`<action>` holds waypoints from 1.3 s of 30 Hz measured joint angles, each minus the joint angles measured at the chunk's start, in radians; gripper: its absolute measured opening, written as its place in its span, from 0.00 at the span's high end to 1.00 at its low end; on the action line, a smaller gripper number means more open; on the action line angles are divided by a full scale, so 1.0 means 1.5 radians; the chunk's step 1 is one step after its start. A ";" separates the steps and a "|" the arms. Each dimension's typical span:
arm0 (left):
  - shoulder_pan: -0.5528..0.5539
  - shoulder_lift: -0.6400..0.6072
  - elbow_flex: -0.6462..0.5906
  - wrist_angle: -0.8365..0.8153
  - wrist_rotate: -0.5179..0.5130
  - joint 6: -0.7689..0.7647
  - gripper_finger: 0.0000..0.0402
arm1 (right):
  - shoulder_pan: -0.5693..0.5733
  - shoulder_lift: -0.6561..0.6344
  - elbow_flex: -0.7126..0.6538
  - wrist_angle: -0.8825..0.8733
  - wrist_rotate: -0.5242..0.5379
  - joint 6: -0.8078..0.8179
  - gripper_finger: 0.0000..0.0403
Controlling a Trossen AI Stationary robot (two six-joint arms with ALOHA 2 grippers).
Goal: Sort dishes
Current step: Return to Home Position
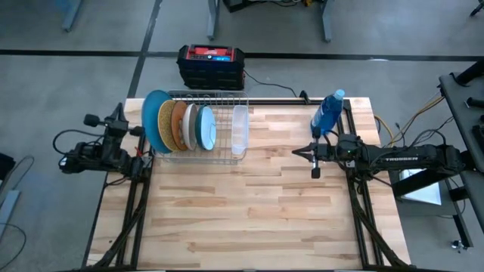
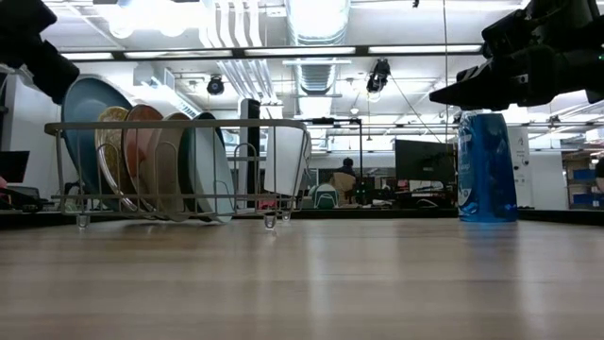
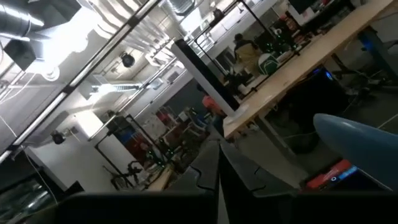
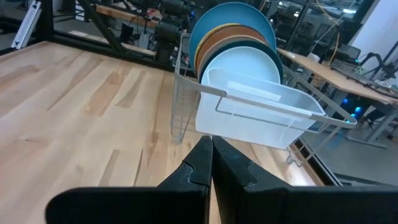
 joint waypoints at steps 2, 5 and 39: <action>0.000 0.000 0.000 0.000 -0.003 -0.009 1.00 | 0.000 0.000 0.000 0.000 0.000 0.000 1.00; 0.000 0.000 -0.003 0.000 -0.013 -0.037 1.00 | 0.000 -0.001 0.000 0.000 0.000 0.005 1.00; 0.000 -0.001 -0.038 -0.002 -0.028 -0.178 1.00 | 0.000 -0.001 0.000 0.003 0.000 0.007 1.00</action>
